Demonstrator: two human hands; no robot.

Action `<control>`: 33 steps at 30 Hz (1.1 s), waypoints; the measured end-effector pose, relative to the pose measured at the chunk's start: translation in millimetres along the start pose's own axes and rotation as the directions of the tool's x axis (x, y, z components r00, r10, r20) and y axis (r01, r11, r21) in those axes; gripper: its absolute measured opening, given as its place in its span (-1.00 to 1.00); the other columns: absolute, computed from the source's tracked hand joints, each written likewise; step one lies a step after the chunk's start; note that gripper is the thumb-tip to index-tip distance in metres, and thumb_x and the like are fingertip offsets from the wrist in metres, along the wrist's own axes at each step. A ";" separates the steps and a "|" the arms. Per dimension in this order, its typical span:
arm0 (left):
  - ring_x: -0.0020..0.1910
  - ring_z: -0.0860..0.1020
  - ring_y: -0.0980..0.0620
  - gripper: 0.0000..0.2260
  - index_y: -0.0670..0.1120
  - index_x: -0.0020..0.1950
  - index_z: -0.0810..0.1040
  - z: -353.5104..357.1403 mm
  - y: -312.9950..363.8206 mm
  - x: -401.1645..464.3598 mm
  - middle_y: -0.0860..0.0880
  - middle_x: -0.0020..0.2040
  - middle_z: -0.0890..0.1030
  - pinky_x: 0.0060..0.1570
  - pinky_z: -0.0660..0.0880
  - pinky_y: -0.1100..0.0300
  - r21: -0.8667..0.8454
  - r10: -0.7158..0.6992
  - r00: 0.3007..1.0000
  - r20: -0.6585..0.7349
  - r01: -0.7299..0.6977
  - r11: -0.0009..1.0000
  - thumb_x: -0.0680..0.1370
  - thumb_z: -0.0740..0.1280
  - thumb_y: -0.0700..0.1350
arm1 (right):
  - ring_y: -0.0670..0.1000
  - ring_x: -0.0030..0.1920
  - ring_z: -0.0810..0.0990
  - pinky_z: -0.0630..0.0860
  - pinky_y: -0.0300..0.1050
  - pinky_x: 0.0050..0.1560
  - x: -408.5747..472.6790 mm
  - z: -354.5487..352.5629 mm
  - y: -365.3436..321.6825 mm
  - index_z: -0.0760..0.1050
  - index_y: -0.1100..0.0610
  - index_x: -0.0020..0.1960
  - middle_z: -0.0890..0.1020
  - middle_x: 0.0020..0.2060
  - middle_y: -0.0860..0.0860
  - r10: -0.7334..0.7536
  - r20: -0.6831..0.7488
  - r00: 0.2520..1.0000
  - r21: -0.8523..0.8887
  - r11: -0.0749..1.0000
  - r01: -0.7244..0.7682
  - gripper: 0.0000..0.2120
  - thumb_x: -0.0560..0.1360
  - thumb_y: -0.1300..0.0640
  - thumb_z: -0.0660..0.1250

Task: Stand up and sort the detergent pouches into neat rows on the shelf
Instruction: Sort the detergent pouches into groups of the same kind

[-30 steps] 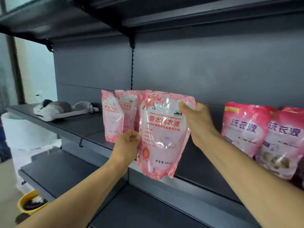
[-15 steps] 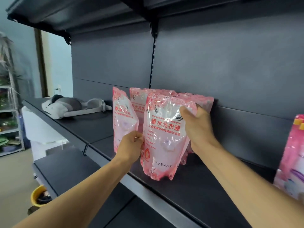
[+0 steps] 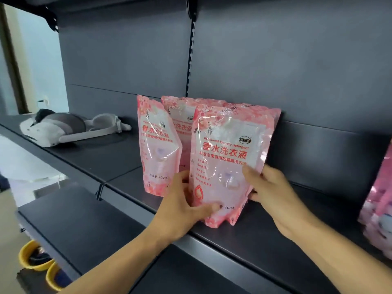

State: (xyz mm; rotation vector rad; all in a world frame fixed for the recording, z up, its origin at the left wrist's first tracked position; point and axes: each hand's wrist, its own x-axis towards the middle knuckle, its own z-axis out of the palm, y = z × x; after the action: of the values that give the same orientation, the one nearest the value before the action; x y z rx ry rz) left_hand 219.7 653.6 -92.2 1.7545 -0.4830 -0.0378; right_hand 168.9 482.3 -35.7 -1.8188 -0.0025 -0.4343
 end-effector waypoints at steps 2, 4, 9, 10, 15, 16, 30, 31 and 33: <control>0.19 0.49 0.16 -0.11 0.17 0.34 0.14 5.1 -6.3 0.1 0.19 0.19 0.47 0.20 0.50 0.10 0.127 0.023 1.000 0.008 -0.024 0.992 0.18 0.61 0.06 | -0.10 0.06 0.63 0.53 0.03 0.18 -4.4 7.1 4.7 0.55 -0.10 0.05 0.68 -0.02 -0.16 0.066 -0.031 0.997 0.017 0.998 -0.066 -0.79 0.60 0.07 0.15; 0.19 0.48 0.15 -0.11 0.20 0.32 0.13 6.9 -11.2 1.0 0.23 0.16 0.47 0.21 0.49 0.05 0.172 0.053 0.998 -0.036 -0.046 0.984 0.17 0.62 0.01 | -0.10 0.05 0.63 0.53 0.06 0.18 -5.9 15.1 3.0 0.55 -0.10 0.04 0.68 -0.02 -0.16 0.086 -0.073 0.994 0.028 0.996 -0.084 -0.78 0.61 0.07 0.13; 0.13 0.53 0.16 -0.10 0.20 0.32 0.15 -3.5 -21.9 8.2 0.22 0.11 0.51 0.13 0.54 0.04 0.162 0.073 0.997 -0.037 -0.066 0.984 0.14 0.61 0.02 | -0.09 0.06 0.64 0.54 0.06 0.18 -8.3 32.1 -3.2 0.55 -0.03 0.14 0.68 0.02 -0.13 0.086 -0.141 0.986 0.031 0.996 -0.083 -0.76 0.61 0.07 0.13; 0.13 0.53 0.17 -0.10 0.20 0.33 0.15 -5.1 -21.8 8.5 0.22 0.11 0.51 0.13 0.54 0.05 0.160 0.081 0.996 -0.029 -0.075 0.984 0.15 0.61 0.01 | -0.11 0.05 0.64 0.55 0.04 0.17 -9.2 34.6 -3.3 0.55 -0.04 0.13 0.68 0.01 -0.13 0.085 -0.160 0.983 0.027 0.996 -0.081 -0.76 0.61 0.06 0.13; 0.20 0.46 0.18 -0.10 0.13 0.38 0.15 -7.8 -23.4 7.5 0.23 0.16 0.47 0.24 0.47 0.12 0.170 0.123 0.992 0.012 -0.123 0.978 0.20 0.61 -0.01 | -0.16 0.02 0.64 0.56 -0.13 0.08 -13.2 38.8 -3.1 0.55 -0.10 0.07 0.68 -0.02 -0.18 0.051 -0.198 0.979 0.017 0.999 -0.048 -0.78 0.61 0.05 0.13; 0.20 0.46 0.19 -0.12 0.13 0.38 0.16 -7.9 -23.5 7.5 0.25 0.16 0.47 0.25 0.45 0.14 0.166 0.128 0.992 0.015 -0.129 0.978 0.20 0.61 0.00 | -0.18 0.02 0.64 0.56 -0.18 0.05 -13.6 38.5 -3.5 0.54 -0.12 0.05 0.68 -0.02 -0.19 0.039 -0.201 0.979 0.007 0.999 -0.038 -0.78 0.60 0.05 0.13; 0.21 0.37 0.41 -0.23 0.48 0.20 -0.01 -48.6 -3.8 2.6 0.39 0.17 0.37 0.11 0.35 0.49 0.214 0.373 0.928 0.008 -0.366 0.906 0.31 0.51 0.12 | -0.18 0.17 0.43 0.35 -0.29 0.13 1.4 25.9 -51.9 0.15 0.06 0.44 0.39 0.14 -0.21 -0.277 -0.449 0.849 -0.481 0.876 0.032 -0.29 0.41 0.17 0.44; 0.21 0.36 0.44 -0.25 0.50 0.16 0.01 -47.1 -0.8 5.4 0.42 0.16 0.37 0.06 0.34 0.55 0.177 0.363 0.932 0.015 -0.360 0.916 0.30 0.52 0.11 | -0.12 0.12 0.50 0.43 -0.23 0.09 7.3 24.5 -54.5 0.17 0.08 0.44 0.45 0.10 -0.16 -0.205 -0.460 0.864 -0.389 0.921 0.011 -0.31 0.42 0.18 0.44; 0.24 0.39 0.37 -0.21 0.45 0.22 0.04 -36.6 2.1 10.4 0.39 0.20 0.39 0.15 0.39 0.46 0.110 0.346 0.938 0.031 -0.347 0.931 0.27 0.55 0.12 | -0.09 -0.04 0.60 0.53 -0.24 -0.11 16.3 23.1 -58.6 0.31 0.12 0.36 0.57 0.01 -0.07 -0.068 -0.461 0.885 -0.157 0.988 -0.006 -0.46 0.44 0.23 0.41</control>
State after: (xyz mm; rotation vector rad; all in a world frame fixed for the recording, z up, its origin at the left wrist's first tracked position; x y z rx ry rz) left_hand 238.8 683.7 -78.8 1.7569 -0.8113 0.2356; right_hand 177.7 517.5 18.3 -1.8248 0.3447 -0.9093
